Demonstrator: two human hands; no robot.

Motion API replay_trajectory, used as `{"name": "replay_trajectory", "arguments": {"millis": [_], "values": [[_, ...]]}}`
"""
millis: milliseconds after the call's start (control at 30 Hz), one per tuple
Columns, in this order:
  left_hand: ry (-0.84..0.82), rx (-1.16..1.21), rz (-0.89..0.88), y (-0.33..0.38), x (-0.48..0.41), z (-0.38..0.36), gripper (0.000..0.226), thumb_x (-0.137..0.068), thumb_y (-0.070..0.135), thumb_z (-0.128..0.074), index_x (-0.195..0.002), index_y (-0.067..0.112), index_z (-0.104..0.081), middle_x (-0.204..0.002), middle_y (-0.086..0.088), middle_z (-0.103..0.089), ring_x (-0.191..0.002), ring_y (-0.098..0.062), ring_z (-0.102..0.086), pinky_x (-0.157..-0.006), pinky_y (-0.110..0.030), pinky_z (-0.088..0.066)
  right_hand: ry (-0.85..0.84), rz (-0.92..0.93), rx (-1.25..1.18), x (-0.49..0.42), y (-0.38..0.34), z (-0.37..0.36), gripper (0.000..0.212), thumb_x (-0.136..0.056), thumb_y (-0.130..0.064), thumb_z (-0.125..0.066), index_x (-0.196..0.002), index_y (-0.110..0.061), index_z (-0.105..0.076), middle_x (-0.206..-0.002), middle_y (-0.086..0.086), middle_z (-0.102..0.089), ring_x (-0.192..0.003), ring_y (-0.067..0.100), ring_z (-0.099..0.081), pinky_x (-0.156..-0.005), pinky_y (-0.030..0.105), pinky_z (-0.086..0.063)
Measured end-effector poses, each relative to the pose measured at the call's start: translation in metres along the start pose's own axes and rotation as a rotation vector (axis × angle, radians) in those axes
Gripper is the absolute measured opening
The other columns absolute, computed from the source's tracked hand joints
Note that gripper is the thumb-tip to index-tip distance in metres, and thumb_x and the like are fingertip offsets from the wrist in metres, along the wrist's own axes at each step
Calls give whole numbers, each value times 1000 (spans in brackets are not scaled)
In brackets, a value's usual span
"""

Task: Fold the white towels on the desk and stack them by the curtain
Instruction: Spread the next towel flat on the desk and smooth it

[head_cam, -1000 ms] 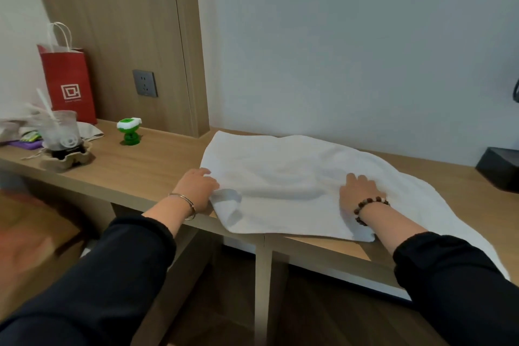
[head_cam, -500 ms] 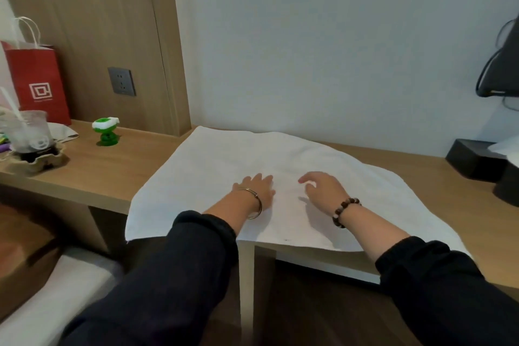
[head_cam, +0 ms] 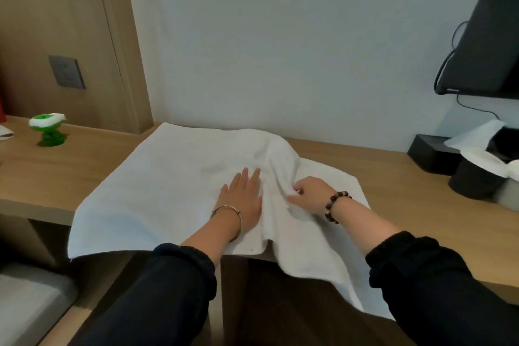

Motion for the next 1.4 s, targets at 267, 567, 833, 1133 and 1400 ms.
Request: {"name": "replay_trajectory", "arguments": {"millis": [267,567,833,1133,1400], "values": [[-17,-73,-319,10,9,-6,61,-98,17,-26,-149,44,-7,-159,15,-1,-146,-11,-1,-117,-36,0,247,-154,154,-26,19,21,25,-90,-16,-52,-112,-9,-63,-130,14,-53,-118,30,-50,-94,34,-43],[-18,0,-277,9,7,-5,59,-97,20,-26,-150,38,-7,-159,10,-6,-145,-11,-12,-117,-33,-4,240,-402,241,-37,59,31,20,-91,-7,-48,-71,-7,-51,-69,6,-52,-62,21,-51,-54,28,-42],[-50,-11,-236,8,4,-9,59,-97,23,-25,-151,36,-4,-160,6,-7,-145,-12,-12,-117,-34,-6,1144,-641,-557,-23,108,114,25,-91,-4,-51,-115,-8,-50,-127,11,-50,-105,33,-57,-76,33,-40],[-75,-28,-233,7,2,-11,51,-101,32,-18,-151,36,-4,-159,8,-8,-146,-11,-10,-117,-34,-7,-88,-290,59,-59,66,-1,69,-96,-47,-41,-149,-9,-18,-155,13,-23,-136,33,-33,-108,46,-34],[-75,-40,-210,3,4,-14,52,-100,41,-15,-150,37,0,-159,9,-7,-146,-11,-8,-117,-35,-5,-87,-225,253,-30,83,-32,60,-95,-60,-10,-150,-39,2,-160,-8,10,-147,18,6,-111,64,-4]]}}
Point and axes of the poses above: each hand's wrist, its own x-axis away from the middle knuckle, its own z-axis out of the back of the hand, y = z × x, the point moved 5 cm from there along -x, towards the middle knuckle
